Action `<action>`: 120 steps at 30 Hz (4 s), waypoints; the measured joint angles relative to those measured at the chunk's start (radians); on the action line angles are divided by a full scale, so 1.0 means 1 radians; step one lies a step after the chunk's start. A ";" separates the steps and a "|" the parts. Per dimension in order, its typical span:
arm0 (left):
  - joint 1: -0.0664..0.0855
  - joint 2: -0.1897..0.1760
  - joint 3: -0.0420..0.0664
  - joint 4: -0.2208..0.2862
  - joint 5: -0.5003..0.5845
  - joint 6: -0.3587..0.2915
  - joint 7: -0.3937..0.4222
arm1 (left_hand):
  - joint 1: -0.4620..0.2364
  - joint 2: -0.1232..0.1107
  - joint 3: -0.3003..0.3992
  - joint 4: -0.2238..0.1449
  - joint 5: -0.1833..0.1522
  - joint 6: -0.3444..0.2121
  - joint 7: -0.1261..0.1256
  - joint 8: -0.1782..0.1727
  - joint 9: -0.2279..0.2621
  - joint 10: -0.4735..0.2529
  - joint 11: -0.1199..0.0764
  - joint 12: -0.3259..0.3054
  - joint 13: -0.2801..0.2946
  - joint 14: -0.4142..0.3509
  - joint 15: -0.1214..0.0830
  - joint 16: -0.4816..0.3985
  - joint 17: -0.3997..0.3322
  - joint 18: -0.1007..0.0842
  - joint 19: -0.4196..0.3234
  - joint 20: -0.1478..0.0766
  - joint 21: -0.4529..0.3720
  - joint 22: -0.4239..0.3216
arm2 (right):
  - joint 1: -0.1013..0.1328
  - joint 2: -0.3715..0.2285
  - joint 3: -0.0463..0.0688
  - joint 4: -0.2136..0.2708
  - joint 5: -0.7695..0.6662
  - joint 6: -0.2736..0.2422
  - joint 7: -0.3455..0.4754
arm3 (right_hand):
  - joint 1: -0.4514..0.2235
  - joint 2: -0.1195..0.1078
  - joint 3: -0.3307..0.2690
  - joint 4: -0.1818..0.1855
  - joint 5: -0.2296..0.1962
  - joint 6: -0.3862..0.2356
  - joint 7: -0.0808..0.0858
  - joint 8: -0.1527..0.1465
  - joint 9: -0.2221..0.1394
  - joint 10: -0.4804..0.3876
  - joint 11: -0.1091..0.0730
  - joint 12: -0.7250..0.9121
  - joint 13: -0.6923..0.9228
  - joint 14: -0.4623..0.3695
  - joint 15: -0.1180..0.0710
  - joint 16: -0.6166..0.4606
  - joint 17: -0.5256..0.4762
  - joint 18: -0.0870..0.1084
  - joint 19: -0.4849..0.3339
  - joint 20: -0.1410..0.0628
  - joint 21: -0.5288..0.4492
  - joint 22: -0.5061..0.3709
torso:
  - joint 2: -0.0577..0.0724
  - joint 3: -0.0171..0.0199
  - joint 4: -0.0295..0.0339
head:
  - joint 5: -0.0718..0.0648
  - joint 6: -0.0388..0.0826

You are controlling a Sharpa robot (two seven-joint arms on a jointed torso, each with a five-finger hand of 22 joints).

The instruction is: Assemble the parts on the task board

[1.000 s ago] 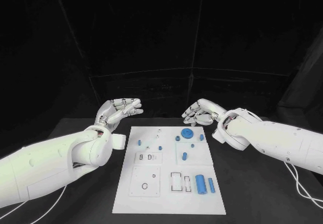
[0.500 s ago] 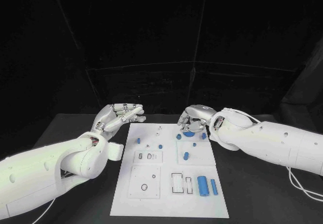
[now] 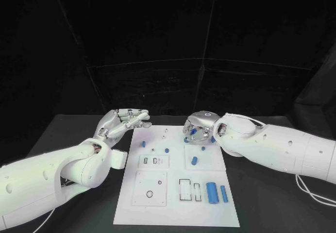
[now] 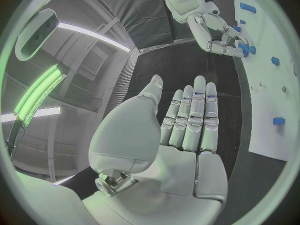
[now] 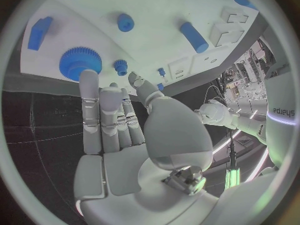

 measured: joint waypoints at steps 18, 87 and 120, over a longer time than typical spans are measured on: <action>0.005 0.000 0.000 -0.013 -0.003 0.007 -0.004 | 0.004 0.004 -0.004 -0.004 0.000 0.000 0.000 -0.005 0.000 -0.003 0.003 -0.010 -0.001 -0.004 0.004 -0.006 0.002 0.000 0.000 0.000 -0.004 -0.003 | 0.000 0.025 0.000 -0.027 -0.033 0.053 -0.023 | 0.007 0.007 0.048 0.004 0.000 -0.007 0.000 0.000 0.001 -0.005 0.002 0.005 0.001 0.000 0.000 0.135 0.134 0.000 0.028 0.004 0.132 0.157 | 0.012 -0.0012 0.0026 | 0.001 -0.008; 0.011 0.016 0.000 -0.030 -0.005 0.023 -0.016 | 0.008 0.016 -0.007 -0.012 0.000 0.003 0.004 -0.013 0.000 -0.003 0.003 -0.018 -0.001 -0.004 0.004 -0.010 0.006 0.000 0.003 0.004 -0.008 -0.007 | 0.000 0.223 0.011 -0.193 0.029 -0.163 -0.046 | 0.029 0.007 0.235 0.041 -0.073 0.084 -0.001 0.008 0.005 0.061 -0.006 0.020 0.006 0.000 0.000 0.268 0.238 -0.031 0.066 -0.002 0.297 0.365 | 0.039 -0.0064 0.0190 | 0.010 0.018; 0.014 0.018 0.000 -0.034 -0.005 0.023 -0.020 | 0.008 0.016 -0.010 -0.015 0.000 0.003 0.004 -0.012 0.000 -0.003 0.003 -0.018 -0.001 -0.004 0.004 -0.016 0.008 0.000 0.003 0.003 -0.012 -0.008 | 0.004 0.248 0.013 -0.218 0.026 -0.119 -0.071 | 0.004 -0.041 0.251 0.082 -0.076 0.020 0.020 -0.003 0.004 -0.026 0.020 0.002 0.000 0.002 0.016 0.262 0.194 -0.031 0.026 0.027 0.286 0.319 | 0.043 -0.0071 0.0174 | 0.014 0.016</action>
